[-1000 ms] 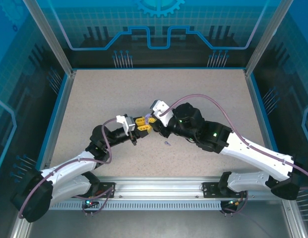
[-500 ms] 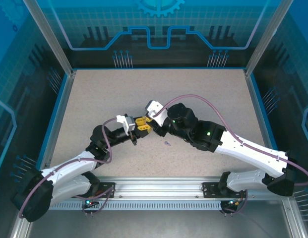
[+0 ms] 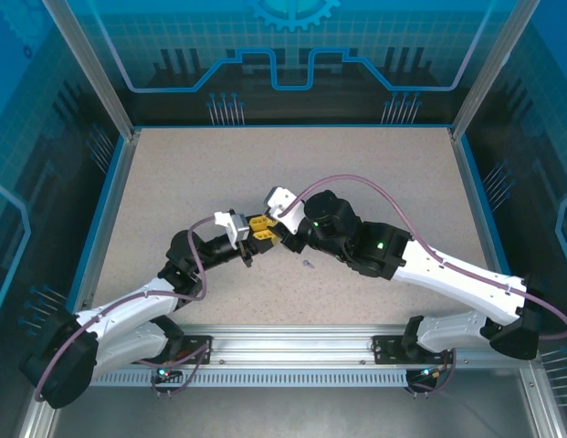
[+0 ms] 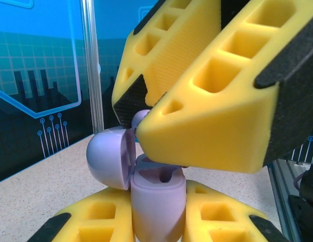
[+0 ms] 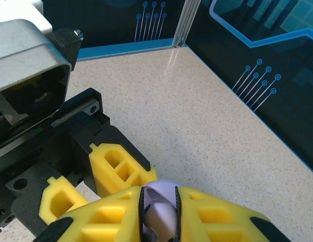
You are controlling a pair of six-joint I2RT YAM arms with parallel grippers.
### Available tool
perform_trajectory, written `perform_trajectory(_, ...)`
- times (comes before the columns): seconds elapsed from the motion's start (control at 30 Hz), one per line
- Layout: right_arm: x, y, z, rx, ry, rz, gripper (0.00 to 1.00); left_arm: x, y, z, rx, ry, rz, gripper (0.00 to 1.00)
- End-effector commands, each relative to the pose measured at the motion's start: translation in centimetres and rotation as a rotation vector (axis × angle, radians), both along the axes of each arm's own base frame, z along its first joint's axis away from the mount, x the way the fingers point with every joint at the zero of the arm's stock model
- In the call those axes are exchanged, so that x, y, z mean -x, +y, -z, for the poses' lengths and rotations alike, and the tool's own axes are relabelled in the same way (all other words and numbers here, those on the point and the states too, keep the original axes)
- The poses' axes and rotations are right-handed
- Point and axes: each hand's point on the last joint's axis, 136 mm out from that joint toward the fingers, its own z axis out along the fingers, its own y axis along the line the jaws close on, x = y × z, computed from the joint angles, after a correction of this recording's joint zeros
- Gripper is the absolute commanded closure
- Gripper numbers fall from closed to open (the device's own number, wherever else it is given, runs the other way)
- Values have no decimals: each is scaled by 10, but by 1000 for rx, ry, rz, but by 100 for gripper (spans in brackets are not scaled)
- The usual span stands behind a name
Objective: Insert wireless bluetooth earbuds into charging case
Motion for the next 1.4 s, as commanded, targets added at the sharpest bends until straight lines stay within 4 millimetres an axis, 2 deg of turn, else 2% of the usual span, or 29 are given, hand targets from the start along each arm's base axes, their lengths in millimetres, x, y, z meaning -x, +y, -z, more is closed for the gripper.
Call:
perform_trajectory(0.0, 8, 5, -11, -28, 3, -25, 78, 0, 1, -24, 52, -46, -8, 100)
perform_trajectory(0.4, -3, -7, -34, -62, -32, 30, 79, -3, 1, -15, 44, 5, -15, 100)
perform_trajectory(0.5, -14, -22, -29, -71, 29, 85, 78, -4, 3, -11, 35, 19, -34, 100)
perform_trajectory(0.57, -23, -37, -18, -69, 103, 146, 79, -5, 8, -7, 32, 28, -65, 100)
perform_trajectory(0.67, -38, -69, 14, -52, 261, 277, 79, -5, 17, 0, 20, 37, -113, 100)
perform_trajectory(0.8, -49, -110, 90, 34, 529, 460, 79, -3, 28, 4, 4, 37, -164, 100)
perform_trajectory(0.93, -41, -129, 172, 170, 751, 576, 78, 0, 35, 2, -9, 23, -193, 100)
perform_trajectory(1.0, -37, -132, 202, 218, 820, 609, 78, 1, 37, 1, -10, 16, -201, 100)
perform_trajectory(1.13, -32, -131, 244, 281, 912, 629, 78, 2, 37, -1, -11, 12, -201, 100)
perform_trajectory(1.37, -27, -129, 285, 389, 1015, 632, 78, 1, 37, -1, -9, 19, -198, 100)
